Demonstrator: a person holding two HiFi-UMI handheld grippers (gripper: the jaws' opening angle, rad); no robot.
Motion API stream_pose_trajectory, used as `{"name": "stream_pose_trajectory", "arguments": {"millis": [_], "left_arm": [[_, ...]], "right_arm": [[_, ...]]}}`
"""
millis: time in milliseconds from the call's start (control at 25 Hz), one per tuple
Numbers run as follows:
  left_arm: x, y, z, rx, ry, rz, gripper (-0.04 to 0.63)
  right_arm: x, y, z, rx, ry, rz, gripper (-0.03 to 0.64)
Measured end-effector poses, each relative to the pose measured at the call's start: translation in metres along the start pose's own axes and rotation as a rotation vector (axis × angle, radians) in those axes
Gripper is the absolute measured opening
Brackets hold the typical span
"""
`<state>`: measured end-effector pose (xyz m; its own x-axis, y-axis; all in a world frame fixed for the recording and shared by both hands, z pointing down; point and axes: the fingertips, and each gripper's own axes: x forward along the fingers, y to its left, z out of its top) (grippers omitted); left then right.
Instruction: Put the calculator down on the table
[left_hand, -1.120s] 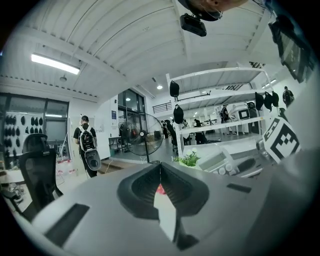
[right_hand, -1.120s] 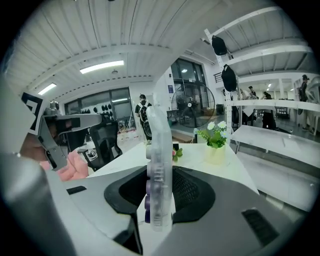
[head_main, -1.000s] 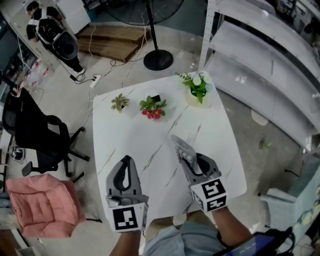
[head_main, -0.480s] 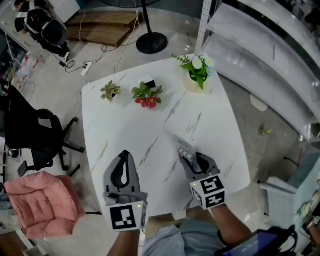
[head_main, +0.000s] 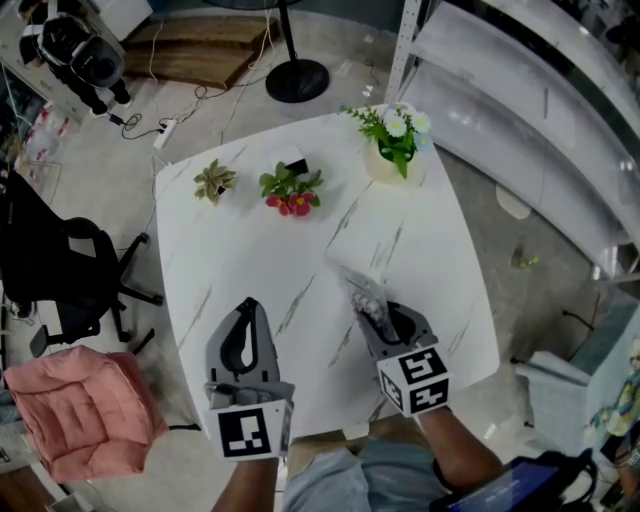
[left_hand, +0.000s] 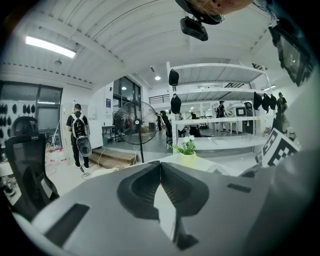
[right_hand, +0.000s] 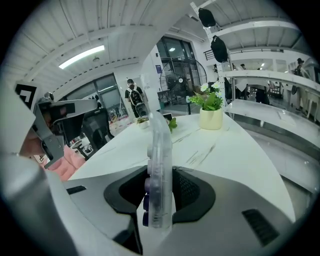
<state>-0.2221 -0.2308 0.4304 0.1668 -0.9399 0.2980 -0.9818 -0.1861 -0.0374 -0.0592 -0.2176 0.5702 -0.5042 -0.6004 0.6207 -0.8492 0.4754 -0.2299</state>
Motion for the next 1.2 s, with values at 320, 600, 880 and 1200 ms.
{"name": "stream_pose_trajectory", "arguments": {"millis": [320, 600, 880, 1200], "left_arm": [[0.012, 0.011, 0.003, -0.010, 0.005, 0.008, 0.008], [0.024, 0.017, -0.001, -0.020, 0.019, 0.004, 0.008], [0.031, 0.020, -0.004, -0.029, 0.022, 0.000, 0.008], [0.033, 0.019, -0.003, -0.029, 0.030, -0.002, 0.008]], "right_arm": [[0.019, -0.007, 0.009, 0.073, 0.041, 0.006, 0.150], [0.030, -0.010, 0.007, 0.107, 0.064, 0.006, 0.152], [0.034, -0.011, 0.009, 0.116, 0.060, 0.010, 0.153], [0.032, -0.021, 0.007, 0.122, 0.057, -0.008, 0.169]]}}
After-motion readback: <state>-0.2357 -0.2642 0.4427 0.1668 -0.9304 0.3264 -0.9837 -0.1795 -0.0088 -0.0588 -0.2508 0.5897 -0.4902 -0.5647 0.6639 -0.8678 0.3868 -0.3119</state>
